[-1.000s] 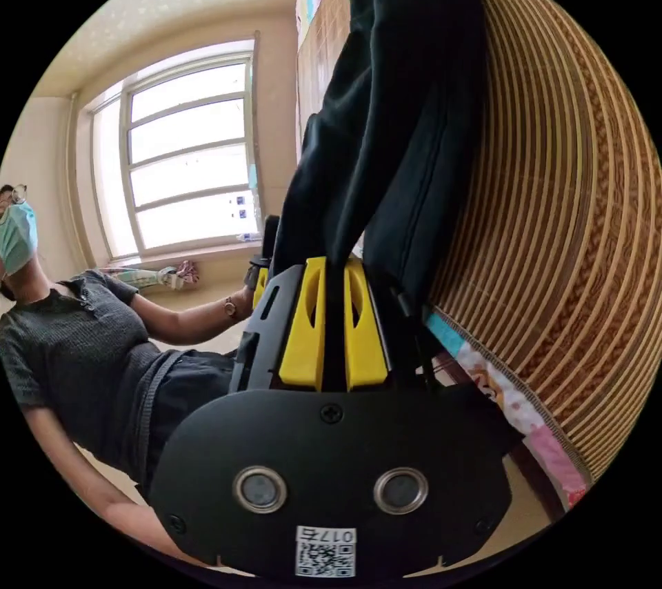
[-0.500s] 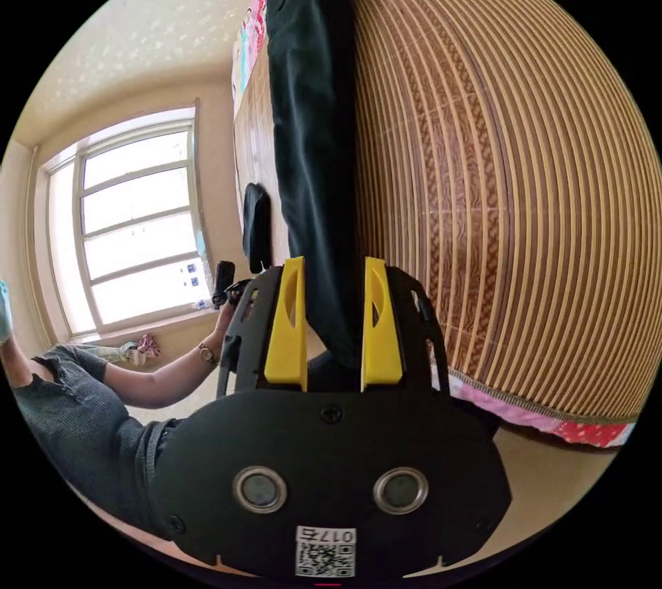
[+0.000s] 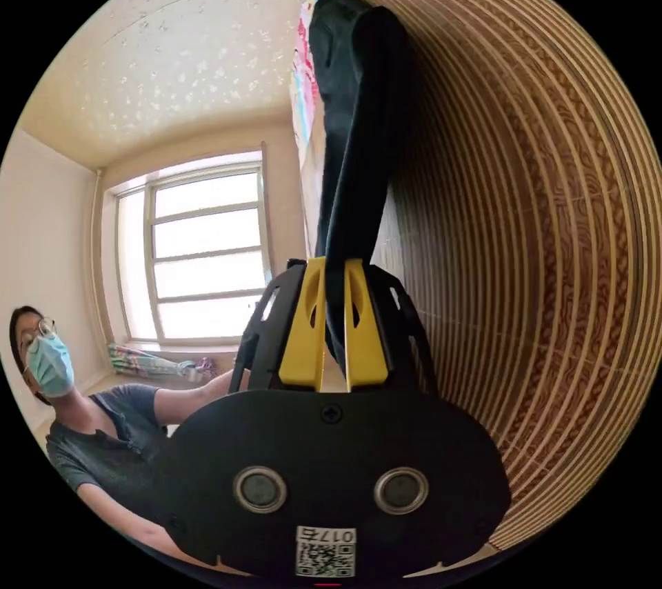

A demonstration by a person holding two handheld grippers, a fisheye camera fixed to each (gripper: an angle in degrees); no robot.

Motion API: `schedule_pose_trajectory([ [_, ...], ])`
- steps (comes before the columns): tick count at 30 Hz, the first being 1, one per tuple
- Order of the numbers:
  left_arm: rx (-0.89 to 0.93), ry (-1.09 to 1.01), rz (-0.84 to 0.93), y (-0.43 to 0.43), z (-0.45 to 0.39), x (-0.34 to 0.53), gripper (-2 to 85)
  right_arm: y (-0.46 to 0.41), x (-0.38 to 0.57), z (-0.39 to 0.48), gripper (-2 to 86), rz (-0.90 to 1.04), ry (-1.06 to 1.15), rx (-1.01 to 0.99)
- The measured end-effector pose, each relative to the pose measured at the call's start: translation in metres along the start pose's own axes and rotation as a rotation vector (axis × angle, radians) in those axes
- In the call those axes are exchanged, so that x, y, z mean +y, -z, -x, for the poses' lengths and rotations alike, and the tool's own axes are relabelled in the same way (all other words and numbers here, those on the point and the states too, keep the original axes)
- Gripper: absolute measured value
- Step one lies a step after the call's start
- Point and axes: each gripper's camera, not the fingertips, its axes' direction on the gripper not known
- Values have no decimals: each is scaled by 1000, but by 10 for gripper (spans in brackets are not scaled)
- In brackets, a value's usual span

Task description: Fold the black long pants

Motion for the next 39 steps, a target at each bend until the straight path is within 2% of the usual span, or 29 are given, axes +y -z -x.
schedule_pose_trajectory([
  [3, 60, -143, 93, 3, -79, 71, 51, 23, 58, 63, 19, 37, 160, -121],
  [6, -17, -293, 213, -8, -171, 136, 51, 38, 121, 145, 11, 178, 336, -54],
  [9, 33, -454, 269, -16, -258, 175, 51, 48, 174, 226, 7, 221, 494, -17],
  [12, 62, -676, 298, -19, -339, 184, 51, 59, 200, 290, 5, 210, 634, -99],
  [16, -20, -758, 186, -15, -380, 151, 54, 66, 190, 337, 4, 132, 730, -37],
  [18, -136, -680, 97, -17, -368, 113, 53, 62, 167, 334, 4, 107, 684, 53],
  [23, -109, -428, -157, -14, -282, 46, 52, 40, 89, 291, 6, 39, 473, 208],
  [26, -190, -348, -193, -20, -239, 32, 52, 19, 60, 268, 8, 35, 398, 361],
  [28, -307, -403, -131, -27, -224, 41, 53, -1, 74, 260, 13, 67, 431, 525],
  [29, -348, -411, -73, -32, -206, 52, 54, -5, 83, 257, 14, 73, 463, 545],
  [30, -367, -367, -15, -35, -180, 63, 57, -8, 105, 244, 18, 79, 516, 551],
  [32, -396, -226, 79, -41, -125, 81, 64, -9, 135, 207, 25, 128, 477, 523],
  [35, -502, 109, 251, -52, -22, 115, 90, -14, 184, 103, 44, 256, 119, 560],
  [37, -593, 224, 351, -53, 23, 133, 107, -18, 232, 24, 57, 371, -211, 755],
  [39, -521, 292, 342, -40, 52, 146, 103, -19, 262, -6, 67, 447, -326, 773],
])
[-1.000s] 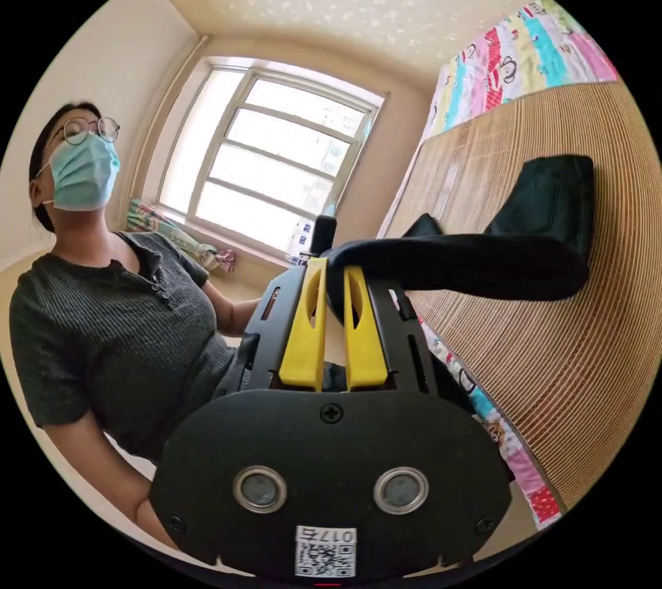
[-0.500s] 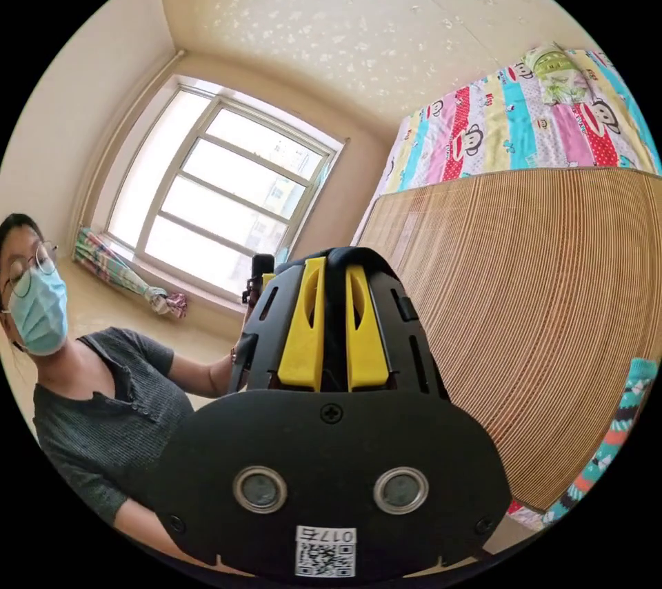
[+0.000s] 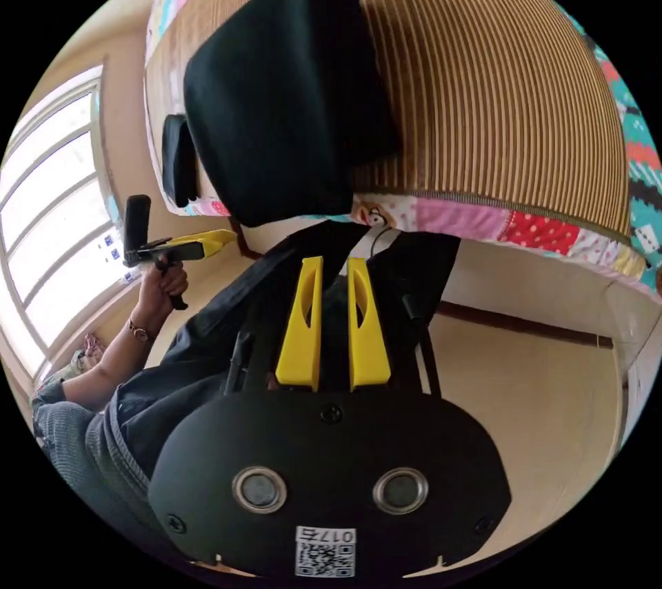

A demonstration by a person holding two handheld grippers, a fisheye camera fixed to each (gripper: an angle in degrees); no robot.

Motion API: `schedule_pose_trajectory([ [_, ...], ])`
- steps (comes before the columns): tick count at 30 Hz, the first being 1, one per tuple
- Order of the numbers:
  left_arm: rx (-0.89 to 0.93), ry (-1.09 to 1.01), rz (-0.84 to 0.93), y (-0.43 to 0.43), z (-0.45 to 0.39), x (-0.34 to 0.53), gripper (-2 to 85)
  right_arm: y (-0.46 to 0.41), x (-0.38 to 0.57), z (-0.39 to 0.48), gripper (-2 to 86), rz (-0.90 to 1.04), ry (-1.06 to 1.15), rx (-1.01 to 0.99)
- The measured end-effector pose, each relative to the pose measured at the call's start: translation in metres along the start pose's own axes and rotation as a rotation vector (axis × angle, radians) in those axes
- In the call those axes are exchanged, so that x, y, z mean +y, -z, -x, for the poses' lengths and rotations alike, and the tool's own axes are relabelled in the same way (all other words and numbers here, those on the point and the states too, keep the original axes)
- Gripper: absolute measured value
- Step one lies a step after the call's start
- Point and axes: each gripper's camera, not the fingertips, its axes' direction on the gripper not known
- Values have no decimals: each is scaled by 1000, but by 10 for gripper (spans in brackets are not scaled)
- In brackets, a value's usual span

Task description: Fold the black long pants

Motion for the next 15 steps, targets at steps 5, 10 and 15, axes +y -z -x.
schedule_pose_trajectory([
  [5, 43, -40, -102, 47, 4, -9, 89, 9, 12, -8, 83, -81, -10, -139],
  [10, -301, -157, -218, 118, -39, -34, 89, 59, -29, 20, 125, -225, 46, -84],
  [15, -256, -260, -436, 179, -33, -56, 145, 88, -51, 48, 193, -380, 133, 32],
])
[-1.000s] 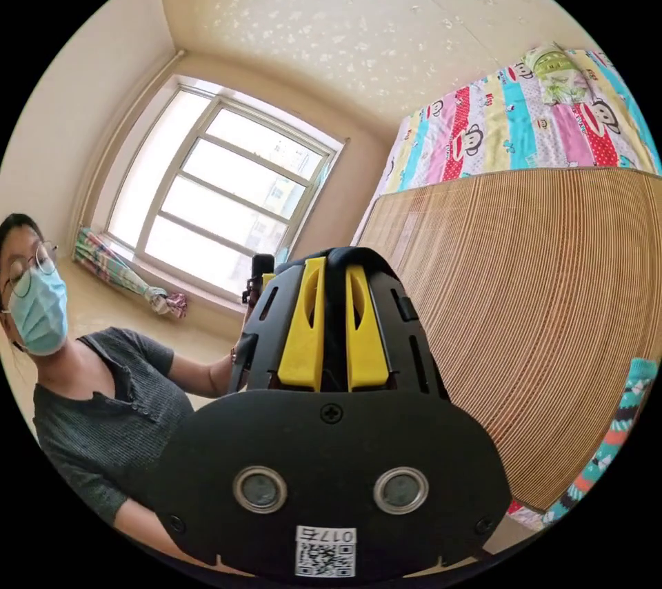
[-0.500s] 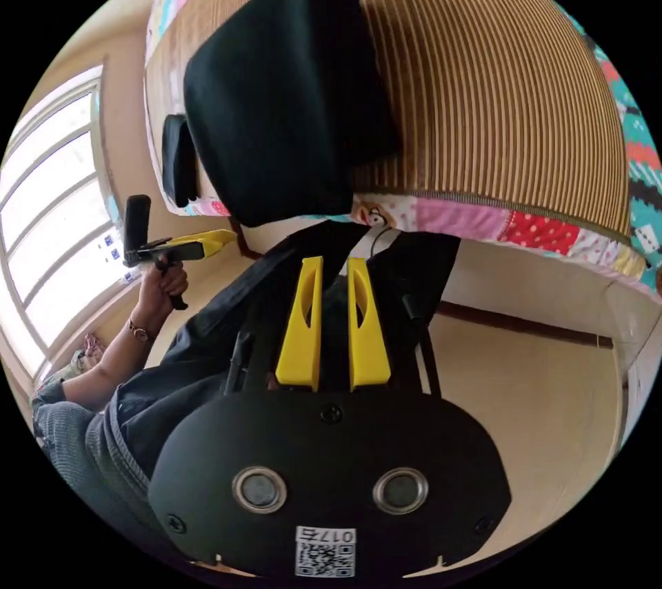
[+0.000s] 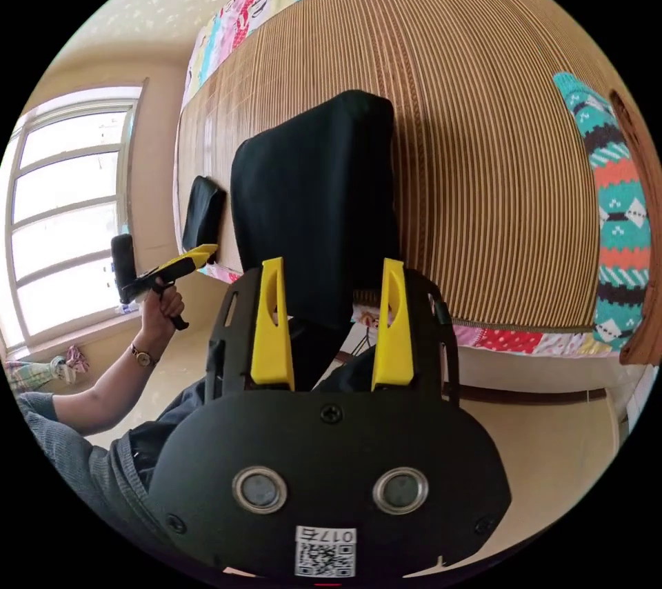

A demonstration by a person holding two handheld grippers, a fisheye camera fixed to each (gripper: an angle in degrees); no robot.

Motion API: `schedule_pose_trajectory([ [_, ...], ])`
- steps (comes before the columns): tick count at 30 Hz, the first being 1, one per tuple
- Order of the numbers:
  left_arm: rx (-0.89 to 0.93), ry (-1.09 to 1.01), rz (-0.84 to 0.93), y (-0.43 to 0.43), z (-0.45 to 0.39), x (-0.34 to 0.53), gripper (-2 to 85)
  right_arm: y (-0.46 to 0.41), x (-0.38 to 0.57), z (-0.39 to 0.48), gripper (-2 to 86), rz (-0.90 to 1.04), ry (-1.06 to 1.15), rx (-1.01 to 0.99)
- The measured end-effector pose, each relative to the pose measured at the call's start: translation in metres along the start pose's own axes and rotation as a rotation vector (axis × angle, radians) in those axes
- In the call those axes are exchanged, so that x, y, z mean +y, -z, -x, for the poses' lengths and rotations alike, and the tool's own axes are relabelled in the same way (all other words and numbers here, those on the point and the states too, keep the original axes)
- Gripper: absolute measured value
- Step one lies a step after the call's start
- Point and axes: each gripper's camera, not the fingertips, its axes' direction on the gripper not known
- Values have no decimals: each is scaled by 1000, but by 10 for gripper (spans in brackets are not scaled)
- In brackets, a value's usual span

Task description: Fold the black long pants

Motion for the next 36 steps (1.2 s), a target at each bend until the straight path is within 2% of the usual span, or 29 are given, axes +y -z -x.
schedule_pose_trajectory([
  [5, 203, 165, 37, -44, 94, -19, 203, -20, -24, -25, 261, -46, 40, 12],
  [7, 225, 178, 57, -61, 121, -23, 211, -49, -37, -53, 293, 7, 28, -87],
  [8, 293, 161, 39, -66, 134, -25, 207, -57, -40, -59, 296, 34, 30, -115],
  [11, 539, 181, 90, -93, 160, -31, 204, -59, -44, -70, 259, -19, 56, -164],
  [12, 557, 188, 78, -93, 167, -30, 202, -66, -46, -73, 247, 12, 62, -299],
  [15, 563, 230, 109, -89, 173, -29, 178, -67, -32, -77, 221, -41, -3, -271],
  [17, 579, 192, 173, -82, 166, -29, 159, -68, -24, -85, 183, -7, -96, -350],
  [19, 604, 147, 252, -73, 160, -26, 145, -55, 1, -105, 127, -14, -185, -539],
  [22, 614, 87, 368, -65, 133, -12, 136, -26, 47, -131, 96, -60, -224, -753],
  [26, 602, -32, 427, -74, 49, -1, 132, 23, 94, -148, 86, -84, -220, -773],
  [29, 687, -137, 422, -94, -24, -15, 128, 90, 123, -171, 84, -204, -193, -815],
  [32, 719, -288, 469, -137, -114, -50, 128, 183, 137, -189, 85, -307, -114, -723],
  [36, 707, -457, 530, -219, -229, -99, 138, 316, 138, -212, 92, -449, -26, -363],
])
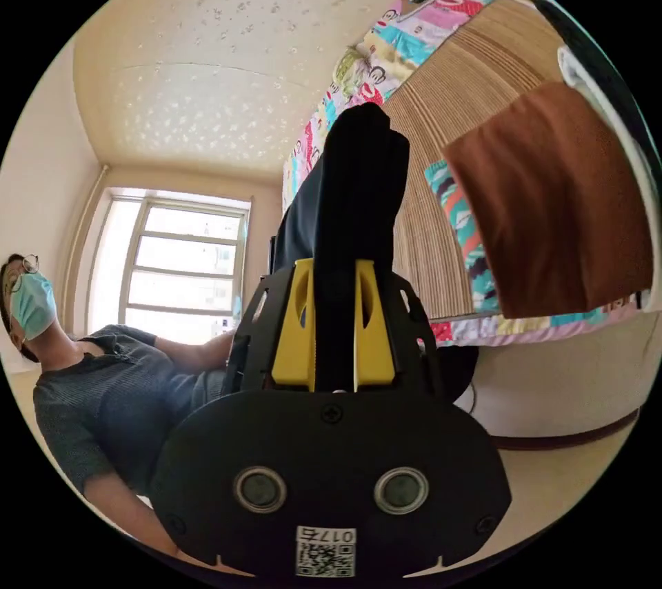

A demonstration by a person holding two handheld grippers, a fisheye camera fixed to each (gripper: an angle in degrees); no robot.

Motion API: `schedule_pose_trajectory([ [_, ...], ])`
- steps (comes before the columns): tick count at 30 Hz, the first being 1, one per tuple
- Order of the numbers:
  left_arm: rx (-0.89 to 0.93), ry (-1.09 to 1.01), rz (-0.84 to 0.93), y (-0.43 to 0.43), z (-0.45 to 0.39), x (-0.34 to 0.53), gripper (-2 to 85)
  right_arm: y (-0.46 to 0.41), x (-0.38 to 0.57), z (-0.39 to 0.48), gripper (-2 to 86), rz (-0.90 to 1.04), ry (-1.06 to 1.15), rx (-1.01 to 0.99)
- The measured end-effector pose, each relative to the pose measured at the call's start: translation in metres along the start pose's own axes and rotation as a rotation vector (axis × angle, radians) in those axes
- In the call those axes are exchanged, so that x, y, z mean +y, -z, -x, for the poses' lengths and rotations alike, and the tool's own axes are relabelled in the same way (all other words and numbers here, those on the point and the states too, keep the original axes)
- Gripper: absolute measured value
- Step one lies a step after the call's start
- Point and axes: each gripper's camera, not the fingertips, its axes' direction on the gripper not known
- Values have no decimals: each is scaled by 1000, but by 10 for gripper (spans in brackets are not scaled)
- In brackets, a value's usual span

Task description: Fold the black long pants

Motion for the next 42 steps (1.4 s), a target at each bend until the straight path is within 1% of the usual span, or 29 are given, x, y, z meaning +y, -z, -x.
schedule_pose_trajectory([
  [1, -14, 11, 15, -10, 5, -13, 140, 23, -19, 1, 94, -27, -1, 128],
  [2, -62, 54, 46, -25, 17, -30, 138, 33, -28, 0, 95, -39, -21, 195],
  [4, -161, 133, 99, -39, 40, -35, 120, 53, -56, 3, 87, -93, -79, 573],
  [5, -242, 211, 135, -42, 56, -24, 97, 53, -60, 4, 87, -104, -100, 669],
  [6, -318, 290, 164, -39, 72, -2, 101, 48, -66, 6, 88, -114, -144, 811],
  [7, -352, 326, 173, -36, 78, 11, 103, 35, -68, 10, 96, -107, -146, 860],
  [8, -419, 401, 182, -27, 92, 44, 96, 25, -67, 13, 101, -101, -124, 857],
  [11, -576, 571, 178, 11, 115, 151, 63, -54, -50, 21, 121, -32, -32, 790],
  [12, -644, 654, 170, 30, 121, 197, 58, -96, -42, 21, 133, 36, -2, 730],
  [13, -674, 701, 161, 40, 123, 220, 60, -144, -35, 20, 145, 143, 33, 660],
  [14, -722, 790, 126, 61, 124, 262, 64, -168, -32, 19, 154, 202, 36, 631],
  [15, -757, 861, 70, 82, 121, 298, 77, -212, -26, 19, 174, 301, 37, 581],
  [16, -777, 884, 35, 92, 118, 313, 83, -252, -21, 24, 213, 362, 42, 527],
  [18, -910, 916, -150, 126, 92, 354, 139, -304, -14, 39, 252, 437, 83, 447],
  [19, -939, 912, -192, 131, 86, 360, 150, -336, -13, 52, 273, 486, 122, 438],
  [21, -1023, 867, -299, 143, 74, 365, 185, -376, -15, 70, 298, 524, 185, 481],
  [22, -1057, 868, -309, 144, 73, 364, 203, -400, -19, 80, 307, 532, 220, 526],
  [24, -1236, 887, -363, 141, 74, 356, 260, -429, -27, 86, 312, 520, 255, 598],
  [25, -1260, 880, -389, 141, 75, 354, 271, -446, -33, 85, 314, 498, 254, 643],
  [26, -1273, 861, -460, 141, 81, 352, 275, -453, -36, 84, 315, 484, 250, 659],
  [27, -1239, 839, -539, 143, 90, 352, 278, -468, -40, 80, 317, 452, 243, 692],
  [29, -1204, 800, -626, 147, 103, 352, 282, -489, -45, 73, 323, 401, 250, 753],
  [30, -1239, 777, -658, 147, 110, 351, 283, -502, -47, 68, 327, 358, 269, 805],
  [31, -1262, 764, -666, 146, 113, 351, 283, -512, -48, 64, 330, 306, 261, 852],
  [34, -1368, 729, -645, 134, 130, 344, 286, -534, -44, 54, 333, 185, 232, 858],
  [36, -1493, 672, -608, 102, 137, 333, 301, -547, -33, 49, 333, 133, 236, 859],
  [37, -1531, 666, -622, 94, 138, 334, 305, -557, -23, 45, 333, 110, 247, 875],
  [39, -1572, 601, -757, 67, 135, 351, 300, -568, -7, 43, 330, 48, 291, 924],
  [42, -1579, 585, -781, 56, 133, 358, 298, -569, 16, 38, 320, -53, 336, 877],
])
